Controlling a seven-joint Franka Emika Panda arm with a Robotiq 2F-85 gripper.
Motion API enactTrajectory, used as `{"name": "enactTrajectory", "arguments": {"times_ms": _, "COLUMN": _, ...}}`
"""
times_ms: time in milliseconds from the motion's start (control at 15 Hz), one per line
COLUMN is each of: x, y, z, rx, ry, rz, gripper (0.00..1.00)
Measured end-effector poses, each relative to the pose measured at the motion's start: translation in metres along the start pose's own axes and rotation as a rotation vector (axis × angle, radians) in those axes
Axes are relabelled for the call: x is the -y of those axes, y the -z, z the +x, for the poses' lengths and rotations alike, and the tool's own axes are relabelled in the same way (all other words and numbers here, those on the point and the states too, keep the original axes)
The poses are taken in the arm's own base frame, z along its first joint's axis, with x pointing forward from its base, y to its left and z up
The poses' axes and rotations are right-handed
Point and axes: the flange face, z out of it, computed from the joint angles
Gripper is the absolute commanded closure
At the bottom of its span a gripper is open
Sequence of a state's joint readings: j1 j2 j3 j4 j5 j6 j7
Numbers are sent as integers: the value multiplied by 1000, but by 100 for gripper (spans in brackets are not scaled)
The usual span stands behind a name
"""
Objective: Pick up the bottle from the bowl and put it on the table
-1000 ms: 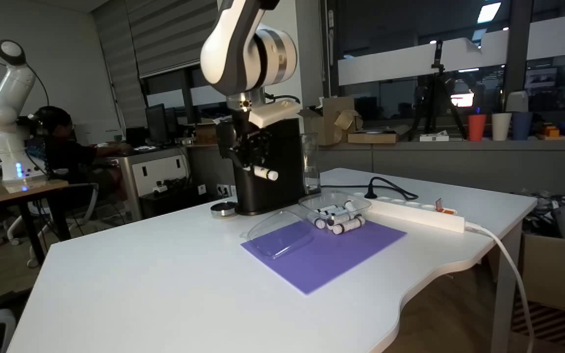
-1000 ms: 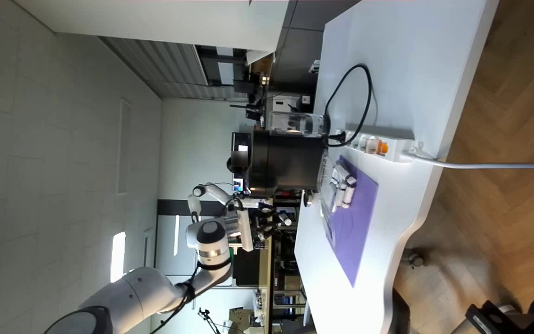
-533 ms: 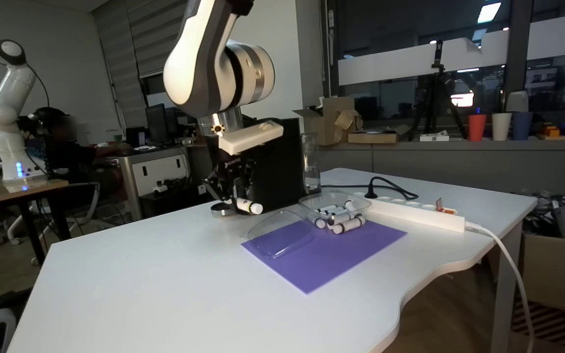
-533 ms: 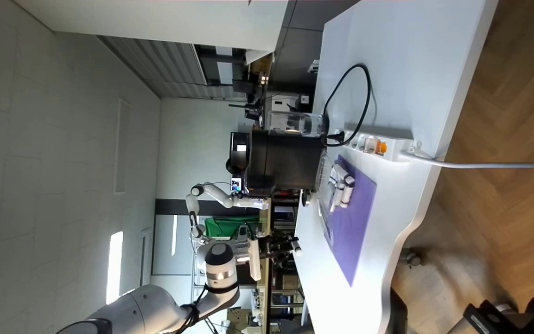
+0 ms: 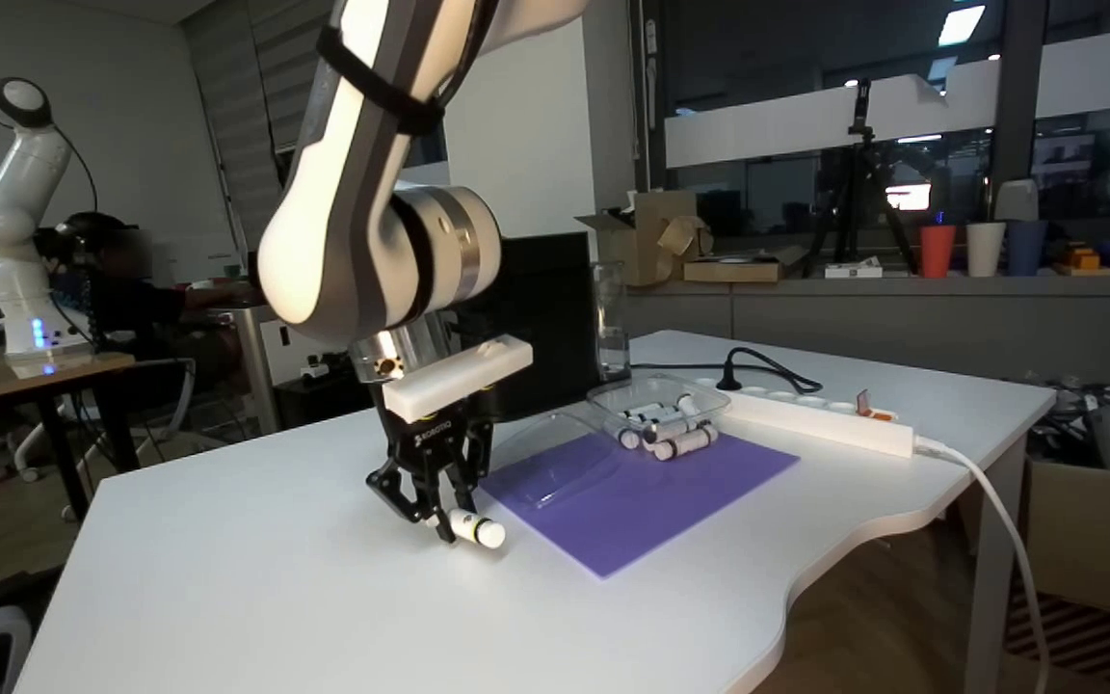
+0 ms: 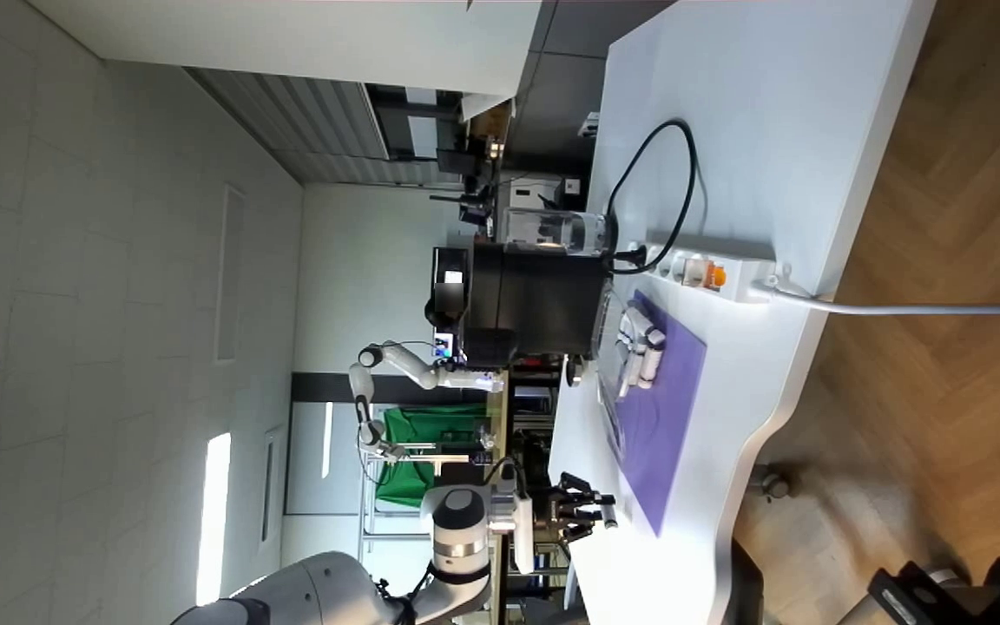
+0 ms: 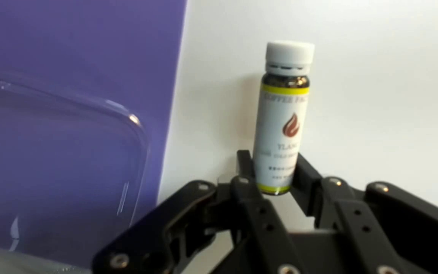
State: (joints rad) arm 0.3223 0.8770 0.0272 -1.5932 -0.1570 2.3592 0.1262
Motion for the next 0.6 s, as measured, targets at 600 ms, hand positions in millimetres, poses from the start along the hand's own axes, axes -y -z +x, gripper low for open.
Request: {"name": "enactTrajectory", "arguments": {"times_ms": 600, "x": -3, "y": 2, "z": 5, "rx": -3, "ry": -6, "rz": -2, "gripper": 93}}
